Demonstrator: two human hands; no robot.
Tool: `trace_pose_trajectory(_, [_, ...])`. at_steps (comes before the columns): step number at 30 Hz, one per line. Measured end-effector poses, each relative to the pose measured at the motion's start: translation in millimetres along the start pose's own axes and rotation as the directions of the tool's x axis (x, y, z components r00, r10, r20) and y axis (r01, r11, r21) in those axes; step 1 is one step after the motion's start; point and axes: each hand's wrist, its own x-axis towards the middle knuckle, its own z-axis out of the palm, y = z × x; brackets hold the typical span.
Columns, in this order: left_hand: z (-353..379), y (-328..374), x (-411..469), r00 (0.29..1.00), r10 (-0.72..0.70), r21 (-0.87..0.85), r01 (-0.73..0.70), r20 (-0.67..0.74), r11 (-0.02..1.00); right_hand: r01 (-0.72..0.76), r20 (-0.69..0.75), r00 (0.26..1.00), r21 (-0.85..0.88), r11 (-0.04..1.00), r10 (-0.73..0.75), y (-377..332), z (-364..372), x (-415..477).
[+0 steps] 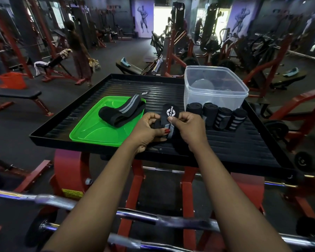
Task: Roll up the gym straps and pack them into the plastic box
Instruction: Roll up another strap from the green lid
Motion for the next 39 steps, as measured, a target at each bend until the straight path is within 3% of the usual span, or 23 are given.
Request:
trace_pose_trajectory(6, [-0.4,-0.9,-0.8,0.991,0.130,0.030,-0.131,0.019,0.991,-0.127,0.057,0.991,0.182,0.975,0.118,-2.6,6.1,-1.5])
trace_pose_trajectory(9, [0.4,-0.5,-1.3,0.993,0.112,0.030,-0.113,0.047,0.993,-0.068,0.044,0.997,0.097,0.993,0.064,-2.4,6.3,-0.4])
trace_pose_trajectory(15, [-1.6,3.7,2.2,0.993,-0.092,-0.144,0.103,0.079,0.984,0.042,-0.027,0.999,-0.134,0.990,-0.046,-4.7,5.6,-3.2])
trace_pose_trajectory(24, [-2.6,6.0,1.8,0.996,-0.088,-0.120,0.086,-0.012,0.989,0.132,0.000,0.991,-0.105,0.986,-0.133,-0.8,12.8,-4.8])
trace_pose_trajectory(27, [-2.4,5.3,0.6,0.997,-0.074,-0.087,0.074,-0.006,0.994,0.039,0.015,0.999,0.053,0.998,-0.040,-1.0,10.6,-3.9])
trace_pose_trajectory(34, [2.2,3.4,-5.3,0.998,0.054,-0.031,-0.054,0.021,0.998,-0.090,-0.038,0.995,0.119,0.989,0.095,-1.1,8.0,-3.8])
trace_pose_trajectory(39, [-2.4,1.6,-4.3,0.978,0.195,0.084,-0.200,0.068,0.976,-0.283,0.143,0.957,0.295,0.913,0.250,-3.7,5.3,-3.3])
